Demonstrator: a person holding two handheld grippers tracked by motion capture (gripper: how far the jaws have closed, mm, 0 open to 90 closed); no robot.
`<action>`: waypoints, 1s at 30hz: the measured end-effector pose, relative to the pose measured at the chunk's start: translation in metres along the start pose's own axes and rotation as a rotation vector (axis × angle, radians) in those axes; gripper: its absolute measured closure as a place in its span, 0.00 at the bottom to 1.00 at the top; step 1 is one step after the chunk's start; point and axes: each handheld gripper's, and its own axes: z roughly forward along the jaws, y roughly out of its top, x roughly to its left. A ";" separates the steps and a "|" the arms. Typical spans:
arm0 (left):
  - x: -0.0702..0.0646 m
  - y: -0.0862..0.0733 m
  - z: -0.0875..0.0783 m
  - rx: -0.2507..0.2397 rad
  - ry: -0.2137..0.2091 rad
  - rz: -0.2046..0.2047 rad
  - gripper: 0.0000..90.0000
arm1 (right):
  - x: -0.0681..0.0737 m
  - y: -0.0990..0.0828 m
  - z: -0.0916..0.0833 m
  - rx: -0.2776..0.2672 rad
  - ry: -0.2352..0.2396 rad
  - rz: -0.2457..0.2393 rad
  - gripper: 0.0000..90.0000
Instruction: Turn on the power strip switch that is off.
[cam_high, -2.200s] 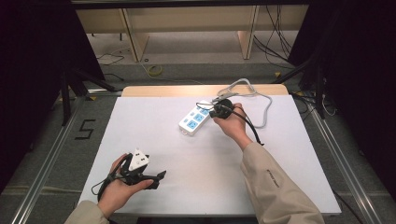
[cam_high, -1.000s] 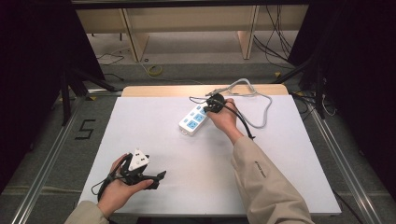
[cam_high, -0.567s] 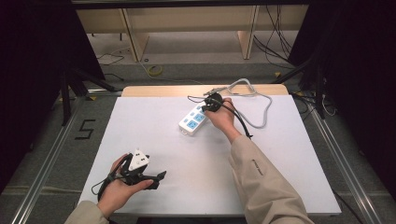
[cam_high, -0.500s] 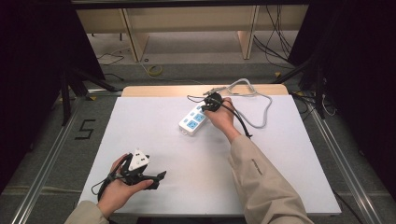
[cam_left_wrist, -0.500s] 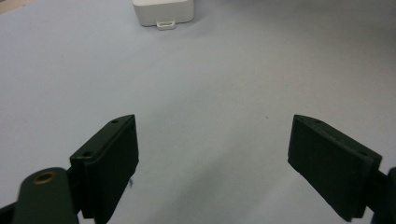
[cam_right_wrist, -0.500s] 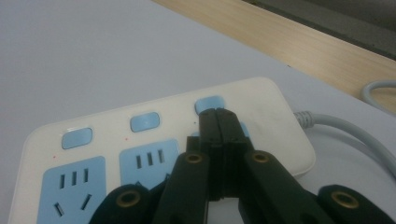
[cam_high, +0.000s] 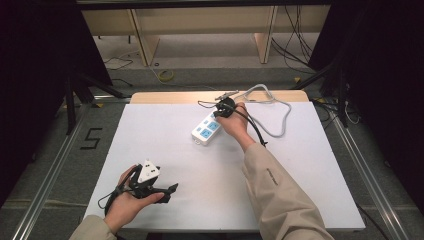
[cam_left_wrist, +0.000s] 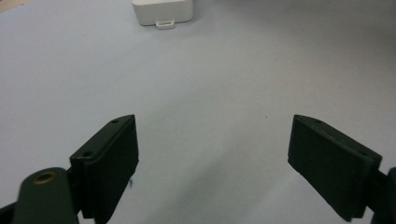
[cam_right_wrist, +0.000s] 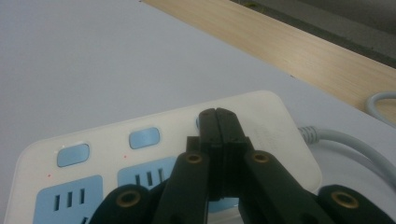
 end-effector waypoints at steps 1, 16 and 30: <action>0.000 0.000 0.000 0.000 0.000 0.000 0.18 | 0.000 0.000 0.001 0.003 0.000 0.002 1.00; 0.000 0.000 0.000 -0.002 -0.005 0.001 0.18 | 0.005 0.009 0.008 -0.007 0.001 -0.002 1.00; -0.001 0.000 0.000 -0.002 -0.008 0.001 0.18 | 0.004 0.010 0.014 0.008 -0.011 0.006 1.00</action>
